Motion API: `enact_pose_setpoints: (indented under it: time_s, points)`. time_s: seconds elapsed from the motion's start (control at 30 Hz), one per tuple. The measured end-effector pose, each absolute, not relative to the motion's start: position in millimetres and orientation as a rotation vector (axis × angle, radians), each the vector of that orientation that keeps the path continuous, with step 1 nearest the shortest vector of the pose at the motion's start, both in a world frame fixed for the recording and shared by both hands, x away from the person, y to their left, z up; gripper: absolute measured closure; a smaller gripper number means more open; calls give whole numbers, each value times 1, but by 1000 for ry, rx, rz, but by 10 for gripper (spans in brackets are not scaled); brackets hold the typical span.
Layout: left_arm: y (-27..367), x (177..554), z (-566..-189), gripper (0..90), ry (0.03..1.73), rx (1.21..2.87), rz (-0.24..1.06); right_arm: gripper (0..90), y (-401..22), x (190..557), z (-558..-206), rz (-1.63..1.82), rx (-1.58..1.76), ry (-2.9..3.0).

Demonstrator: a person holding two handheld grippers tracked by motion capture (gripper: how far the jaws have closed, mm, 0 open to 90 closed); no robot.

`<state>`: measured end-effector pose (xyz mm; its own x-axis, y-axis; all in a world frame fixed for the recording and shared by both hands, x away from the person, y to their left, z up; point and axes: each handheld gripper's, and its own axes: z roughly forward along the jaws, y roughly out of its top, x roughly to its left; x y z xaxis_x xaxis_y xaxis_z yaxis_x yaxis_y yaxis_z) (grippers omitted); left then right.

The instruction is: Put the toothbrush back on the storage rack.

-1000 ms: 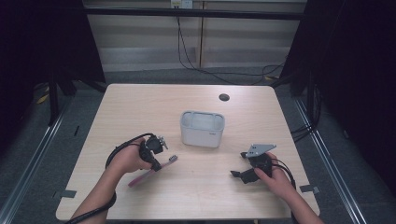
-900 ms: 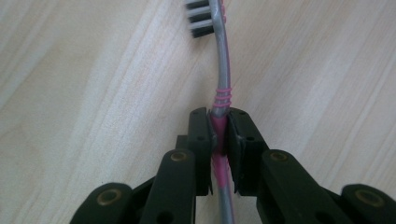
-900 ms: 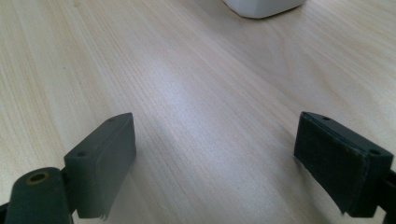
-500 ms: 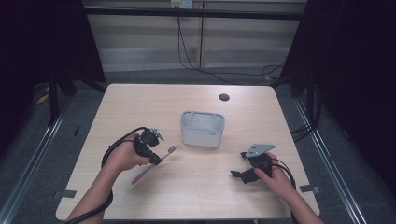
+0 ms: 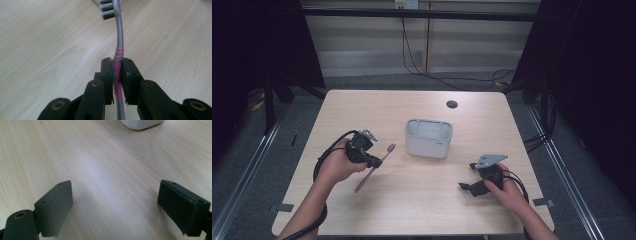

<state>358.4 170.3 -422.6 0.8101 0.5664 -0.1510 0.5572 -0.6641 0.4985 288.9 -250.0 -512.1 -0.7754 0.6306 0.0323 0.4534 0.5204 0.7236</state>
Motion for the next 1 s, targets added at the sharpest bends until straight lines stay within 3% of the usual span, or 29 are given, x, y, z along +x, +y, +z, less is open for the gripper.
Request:
enact_pose_setpoints:
  time_s: [0.43,1.0]
  points:
    - [179,359,-410,805,865,2281,164,123,-250,289,-512,1100,918,2527]
    - [175,361,-400,805,867,2173,255,123,-250,289,-512,1100,917,2527]
